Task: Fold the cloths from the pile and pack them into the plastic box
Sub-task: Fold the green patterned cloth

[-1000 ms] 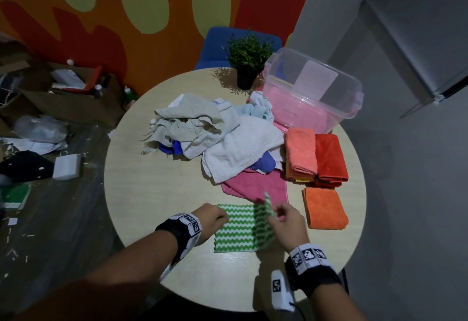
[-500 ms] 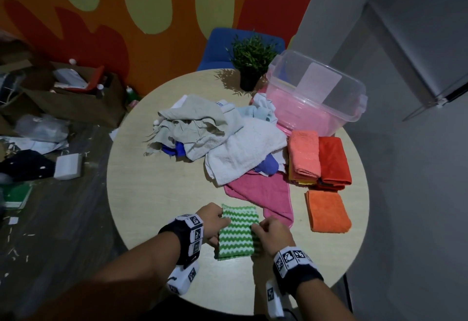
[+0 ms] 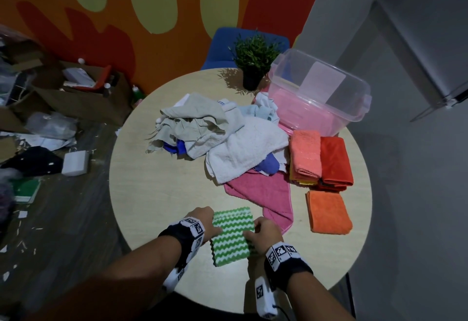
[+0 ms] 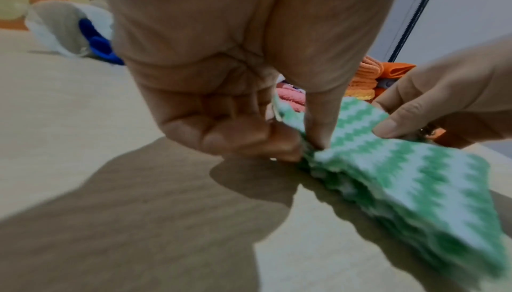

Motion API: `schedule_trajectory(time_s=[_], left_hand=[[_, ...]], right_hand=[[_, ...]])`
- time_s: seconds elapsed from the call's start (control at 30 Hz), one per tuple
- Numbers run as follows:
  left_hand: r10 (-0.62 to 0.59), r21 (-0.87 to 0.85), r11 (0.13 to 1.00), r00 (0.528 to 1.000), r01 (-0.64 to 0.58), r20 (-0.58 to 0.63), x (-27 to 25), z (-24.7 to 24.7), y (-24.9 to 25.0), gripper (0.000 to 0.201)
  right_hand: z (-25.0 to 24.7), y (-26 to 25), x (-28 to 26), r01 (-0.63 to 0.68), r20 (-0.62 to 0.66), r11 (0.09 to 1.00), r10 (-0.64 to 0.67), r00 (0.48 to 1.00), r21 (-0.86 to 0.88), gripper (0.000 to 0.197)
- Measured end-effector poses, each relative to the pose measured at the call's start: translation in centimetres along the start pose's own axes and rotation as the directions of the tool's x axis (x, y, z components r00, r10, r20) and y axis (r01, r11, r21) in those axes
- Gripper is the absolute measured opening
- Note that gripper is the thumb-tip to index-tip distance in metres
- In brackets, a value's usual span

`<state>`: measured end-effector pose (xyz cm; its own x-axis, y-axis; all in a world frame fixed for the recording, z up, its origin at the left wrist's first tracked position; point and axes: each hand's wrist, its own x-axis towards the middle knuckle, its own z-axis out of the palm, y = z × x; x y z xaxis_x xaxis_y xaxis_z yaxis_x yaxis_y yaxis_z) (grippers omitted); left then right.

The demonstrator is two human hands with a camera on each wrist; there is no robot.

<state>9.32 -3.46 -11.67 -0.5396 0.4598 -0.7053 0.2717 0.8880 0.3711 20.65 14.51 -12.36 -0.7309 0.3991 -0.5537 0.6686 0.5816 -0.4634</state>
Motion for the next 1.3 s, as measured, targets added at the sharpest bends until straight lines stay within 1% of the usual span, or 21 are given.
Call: schedule_trajectory(time_s=[0.07, 0.13, 0.2, 0.23, 0.27, 0.33, 0.4, 0.47, 0.53, 0.6, 0.7, 0.77, 0.9, 0.93, 0.97, 1.03, 1.07, 1.1, 1.17, 1.23, 1.3], left_hand=[[0.006, 0.024, 1.000, 0.996, -0.003, -0.093, -0.2, -0.2, 0.1, 0.053], [0.112, -0.002, 0.993, 0.973, -0.115, -0.202, -0.5, -0.1, 0.7, 0.076], [0.211, -0.067, 0.972, 0.959, -0.227, -0.190, -0.4, -0.2, 1.8, 0.089], [0.247, -0.157, 0.950, 0.958, -0.269, -0.145, -0.2, -0.4, 2.4, 0.082], [0.306, -0.266, 0.908, 0.946, -0.323, -0.105, 0.2, -0.5, 3.0, 0.063], [0.378, -0.397, 0.833, 0.920, -0.385, -0.099, 0.8, -0.9, 4.7, 0.025], [0.342, -0.464, 0.800, 0.925, -0.380, -0.167, 1.3, -1.1, 6.8, 0.023], [0.304, -0.514, 0.770, 0.925, -0.379, -0.227, 2.1, -0.7, 9.2, 0.027], [0.298, -0.582, 0.729, 0.933, -0.360, -0.204, 2.9, 0.0, 12.0, 0.034], [0.307, -0.600, 0.736, 0.945, -0.313, -0.117, 3.6, 0.8, 15.0, 0.038], [0.317, -0.610, 0.740, 0.947, -0.283, -0.055, 4.5, 2.6, 19.1, 0.034], [0.244, -0.703, 0.678, 0.968, -0.214, -0.060, 5.0, 3.7, 21.6, 0.026], [0.123, -0.835, 0.541, 0.992, -0.101, -0.040, 6.9, 4.9, 25.1, 0.007], [0.102, -0.827, 0.550, 0.992, -0.114, -0.069, 7.1, 5.1, 25.7, 0.008], [0.073, -0.771, 0.618, 0.988, -0.153, -0.137, 7.4, 5.3, 25.9, 0.013], [0.032, -0.543, 0.809, 0.940, -0.224, -0.340, 7.6, 5.1, 25.5, 0.017], [0.043, -0.404, 0.885, 0.904, -0.233, -0.426, 7.7, 4.9, 24.9, 0.013], [0.072, -0.284, 0.930, 0.874, -0.232, -0.480, 7.6, 4.6, 24.2, 0.010], [0.112, -0.082, 0.982, 0.871, -0.172, -0.479, 7.6, 4.0, 22.3, 0.018], [0.098, 0.133, 0.990, 0.931, -0.054, -0.352, 7.3, 3.7, 20.2, 0.037], [0.118, 0.285, 0.958, 0.956, -0.038, -0.270, 6.8, 3.6, 18.4, 0.045]], right_hand=[[-0.3, 0.0, -0.2, 0.038, 0.003, 0.999, -0.038, 0.999, 0.027, 0.019], [-1.1, -0.2, -0.6, 0.104, 0.025, 0.990, -0.106, 0.994, 0.095, 0.013], [-2.5, -0.3, -1.0, 0.189, 0.064, 0.968, -0.202, 0.977, 0.165, 0.010], [-3.3, -0.2, -1.2, 0.213, 0.069, 0.952, -0.233, 0.970, 0.219, 0.011], [-4.3, -0.1, -1.4, 0.220, 0.045, 0.931, -0.244, 0.969, 0.291, 0.014], [-6.4, 0.7, -1.6, 0.183, -0.062, 0.870, -0.174, 0.983, 0.458, 0.021], [-8.3, 1.8, -1.8, 0.121, -0.117, 0.776, -0.061, 0.991, 0.619, 0.036], [-9.8, 3.2, -2.1, 0.041, -0.061, 0.636, 0.011, 0.998, 0.770, 0.046], [-10.9, 5.1, -2.0, 0.011, -0.067, 0.576, 0.076, 0.995, 0.818, 0.050], [-12.4, 7.4, -1.6, 0.026, -0.182, 0.613, 0.194, 0.964, 0.790, 0.053], [-15.0, 10.7, -0.9, 0.004, -0.389, 0.744, 0.345, 0.854, 0.668, 0.048], [-16.4, 12.3, -0.5, 0.027, -0.481, 0.783, 0.354, 0.802, 0.622, 0.039], [-18.5, 14.2, 1.7, 0.019, -0.585, 0.882, 0.297, 0.755, 0.472, 0.019], [-18.7, 14.5, 2.2, 0.031, -0.617, 0.910, 0.254, 0.745, 0.414, 0.016], [-18.7, 14.7, 2.7, 0.047, -0.653, 0.939, 0.200, 0.730, 0.340, 0.013], [-18.1, 14.8, 3.1, 0.043, -0.693, 0.992, 0.053, 0.719, 0.121, 0.008], [-17.5, 14.8, 3.0, 0.040, -0.659, 0.999, -0.041, 0.751, -0.016, 0.016], [-16.6, 14.9, 2.9, 0.051, -0.567, 0.988, -0.126, 0.814, -0.146, 0.028], [-14.8, 15.0, 2.8, 0.081, -0.354, 0.940, -0.204, 0.913, -0.333, 0.047], [-13.1, 15.3, 3.1, 0.062, -0.283, 0.921, -0.182, 0.942, -0.385, 0.054], [-12.4, 15.1, 3.3, 0.034, -0.304, 0.930, -0.154, 0.940, -0.366, 0.054]])
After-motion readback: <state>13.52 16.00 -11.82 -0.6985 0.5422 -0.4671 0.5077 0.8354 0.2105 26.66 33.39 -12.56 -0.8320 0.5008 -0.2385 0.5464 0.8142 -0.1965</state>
